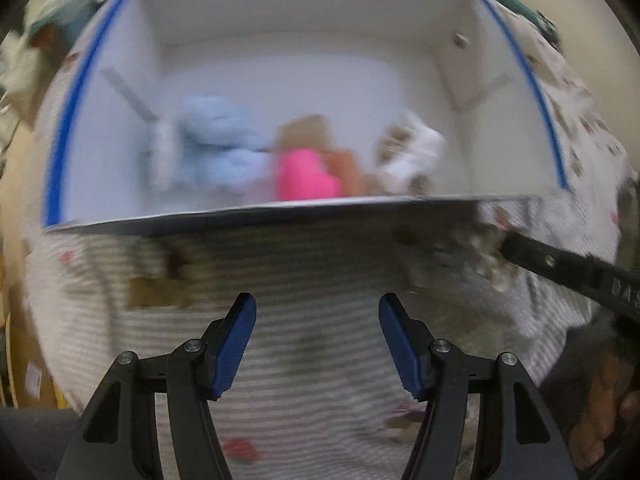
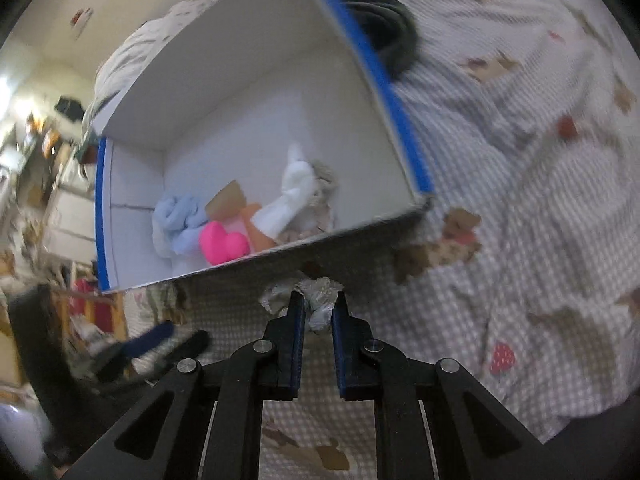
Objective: Organize soft objects
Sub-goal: 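Grasp the white lace scrap with the right gripper while the left gripper grasps the clear plastic bag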
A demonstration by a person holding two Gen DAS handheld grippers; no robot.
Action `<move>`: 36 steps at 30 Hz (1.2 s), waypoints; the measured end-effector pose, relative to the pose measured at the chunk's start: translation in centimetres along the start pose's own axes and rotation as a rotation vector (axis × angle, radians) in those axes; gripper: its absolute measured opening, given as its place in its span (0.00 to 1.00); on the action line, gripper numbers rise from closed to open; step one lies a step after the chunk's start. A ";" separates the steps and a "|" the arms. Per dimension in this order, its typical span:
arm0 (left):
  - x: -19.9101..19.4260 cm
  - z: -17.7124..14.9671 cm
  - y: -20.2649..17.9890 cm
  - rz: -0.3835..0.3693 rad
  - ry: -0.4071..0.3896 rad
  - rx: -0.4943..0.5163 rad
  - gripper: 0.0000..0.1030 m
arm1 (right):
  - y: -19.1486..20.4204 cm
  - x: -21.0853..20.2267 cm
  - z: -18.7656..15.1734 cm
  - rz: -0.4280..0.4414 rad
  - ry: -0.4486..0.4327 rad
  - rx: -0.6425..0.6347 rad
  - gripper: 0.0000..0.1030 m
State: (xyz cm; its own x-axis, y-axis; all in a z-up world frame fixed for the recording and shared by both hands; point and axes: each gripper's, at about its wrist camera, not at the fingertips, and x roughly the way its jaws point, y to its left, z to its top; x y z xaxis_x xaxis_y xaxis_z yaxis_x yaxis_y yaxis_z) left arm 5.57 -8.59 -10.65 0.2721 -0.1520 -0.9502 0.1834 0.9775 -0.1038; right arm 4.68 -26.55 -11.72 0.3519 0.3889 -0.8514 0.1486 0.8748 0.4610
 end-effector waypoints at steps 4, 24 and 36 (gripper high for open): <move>1.2 -0.2 -2.5 -0.005 0.008 0.080 0.59 | -2.2 -0.3 -0.2 0.005 -0.020 0.088 0.14; 8.1 2.5 -8.2 -0.100 0.148 0.038 0.23 | -6.3 -2.7 0.2 0.007 -0.107 0.193 0.14; 5.8 1.3 -3.5 -0.023 0.128 0.013 0.12 | -4.6 -2.1 0.1 0.022 -0.095 0.157 0.14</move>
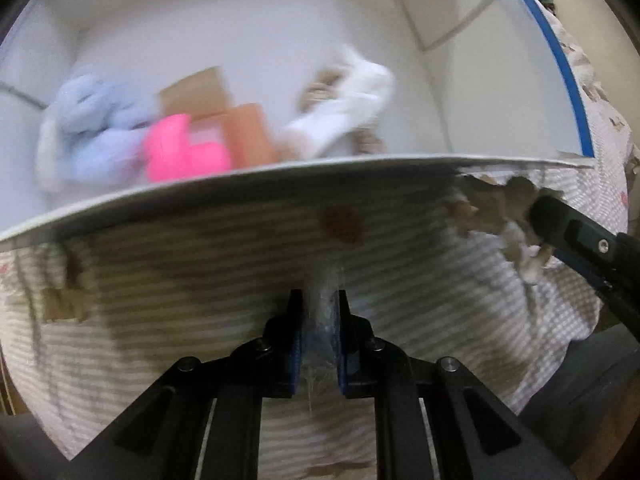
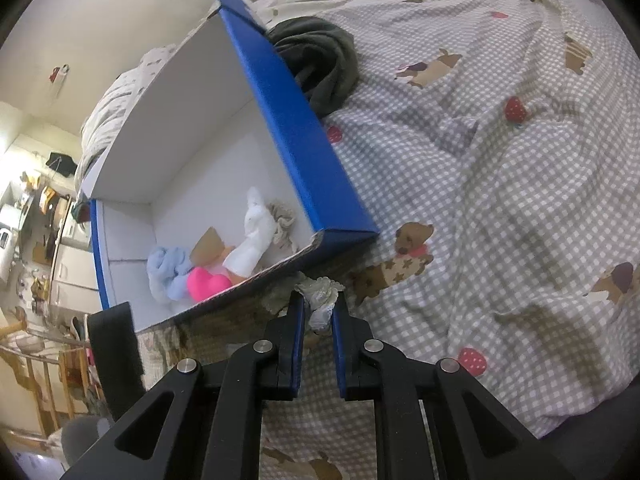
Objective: Organize soft objects
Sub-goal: 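Grasp the white lace scrap with the right gripper while the left gripper grasps the clear plastic bag, then carry the lace scrap and plastic bag over the box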
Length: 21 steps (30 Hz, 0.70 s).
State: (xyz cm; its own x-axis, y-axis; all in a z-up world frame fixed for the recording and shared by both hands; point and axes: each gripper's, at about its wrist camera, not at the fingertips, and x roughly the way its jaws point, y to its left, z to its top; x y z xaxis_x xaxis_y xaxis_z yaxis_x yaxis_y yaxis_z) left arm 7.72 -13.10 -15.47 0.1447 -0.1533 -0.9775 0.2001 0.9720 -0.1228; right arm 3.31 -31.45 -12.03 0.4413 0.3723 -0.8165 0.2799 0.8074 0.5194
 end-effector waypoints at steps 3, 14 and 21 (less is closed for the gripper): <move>-0.9 -0.6 1.7 0.030 -0.013 -0.016 0.12 | 0.6 0.1 -0.2 0.001 0.004 -0.017 0.14; -5.3 -4.6 8.0 0.105 -0.104 -0.189 0.12 | 3.4 1.2 -2.2 -0.018 0.027 -0.109 0.14; -12.1 -6.1 11.3 0.102 -0.223 -0.203 0.12 | 5.2 0.4 -3.4 0.016 0.010 -0.161 0.14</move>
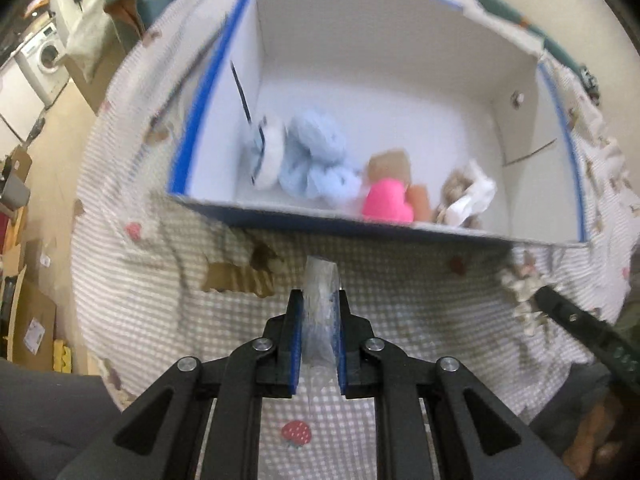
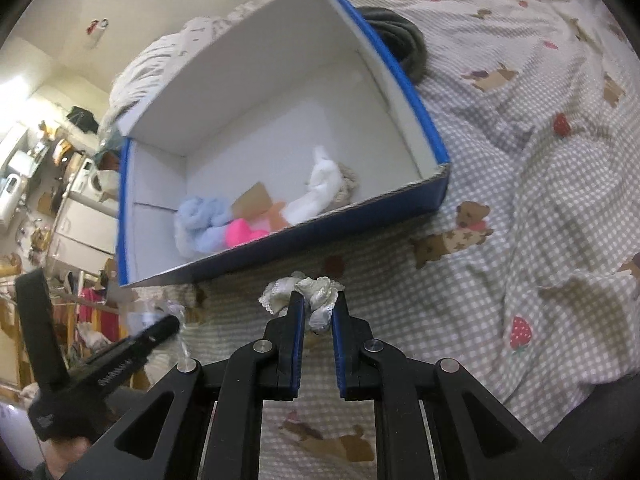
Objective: Organize soft objects
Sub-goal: 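Carry the lace scrap and plastic bag over the box, then open the left gripper to drop the clear plastic bag into the box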
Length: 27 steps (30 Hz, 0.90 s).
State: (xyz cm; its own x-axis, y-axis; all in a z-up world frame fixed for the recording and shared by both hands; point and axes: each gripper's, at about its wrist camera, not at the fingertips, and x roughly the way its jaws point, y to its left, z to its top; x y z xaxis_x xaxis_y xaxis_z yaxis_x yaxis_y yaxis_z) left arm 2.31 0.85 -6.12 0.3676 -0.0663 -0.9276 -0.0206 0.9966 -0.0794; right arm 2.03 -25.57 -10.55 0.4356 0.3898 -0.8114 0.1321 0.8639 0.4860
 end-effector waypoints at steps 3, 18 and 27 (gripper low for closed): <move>-3.1 1.3 -0.5 -0.003 -0.066 0.026 0.12 | 0.8 -1.2 -0.1 0.024 -0.027 -0.019 0.14; -5.4 11.8 -2.8 0.026 -0.254 0.078 0.12 | 8.8 -5.8 6.6 0.092 -0.255 -0.256 0.14; 0.5 13.7 -4.2 0.019 -0.164 0.098 0.12 | 7.0 -1.7 9.6 0.080 -0.214 -0.204 0.14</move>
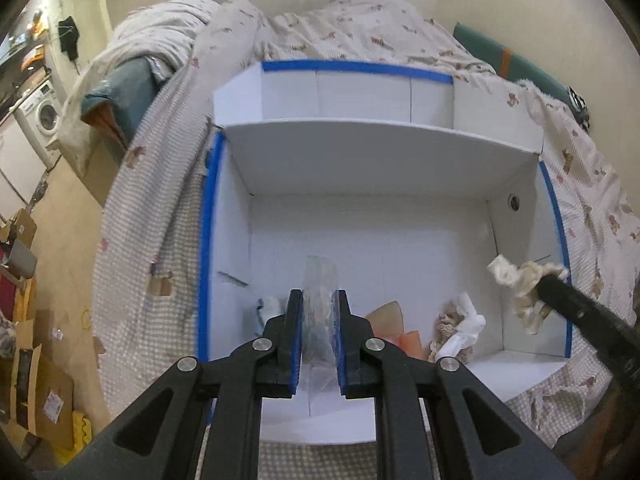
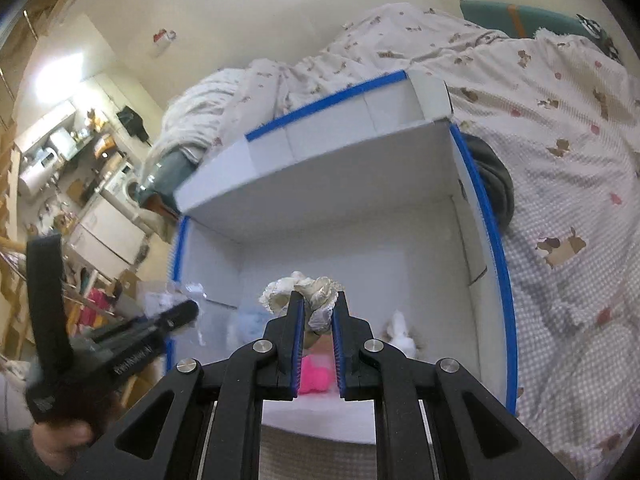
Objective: Organize soft objects
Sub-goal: 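Open the left gripper to drop the clear plastic bag into the box, then open the right gripper to drop the white lace scrap into the box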
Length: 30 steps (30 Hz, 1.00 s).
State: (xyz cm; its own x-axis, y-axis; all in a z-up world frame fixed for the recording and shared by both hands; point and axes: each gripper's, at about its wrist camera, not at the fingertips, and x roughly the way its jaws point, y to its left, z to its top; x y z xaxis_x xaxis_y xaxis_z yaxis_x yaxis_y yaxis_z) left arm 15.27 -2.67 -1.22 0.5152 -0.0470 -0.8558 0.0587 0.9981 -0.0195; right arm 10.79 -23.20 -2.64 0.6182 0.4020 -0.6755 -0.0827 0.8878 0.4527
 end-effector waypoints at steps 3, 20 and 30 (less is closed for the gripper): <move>1.6 0.2 -1.0 -0.033 0.035 0.036 0.12 | -1.0 1.4 -0.8 -0.040 0.034 -0.003 0.14; 5.7 0.5 -3.1 0.008 0.119 0.084 0.29 | -2.1 4.0 -1.5 -0.024 0.126 0.040 0.14; 3.4 0.2 -2.3 0.032 0.059 0.060 0.55 | -2.0 4.5 -1.3 -0.041 0.137 0.023 0.34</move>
State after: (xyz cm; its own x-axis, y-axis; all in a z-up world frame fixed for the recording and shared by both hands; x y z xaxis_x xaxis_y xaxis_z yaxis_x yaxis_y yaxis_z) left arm 17.08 -5.18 -3.97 0.4663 -0.0112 -0.8846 0.0950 0.9948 0.0374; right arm 12.68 -22.88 -7.34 0.5082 0.3932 -0.7662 -0.0400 0.8995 0.4351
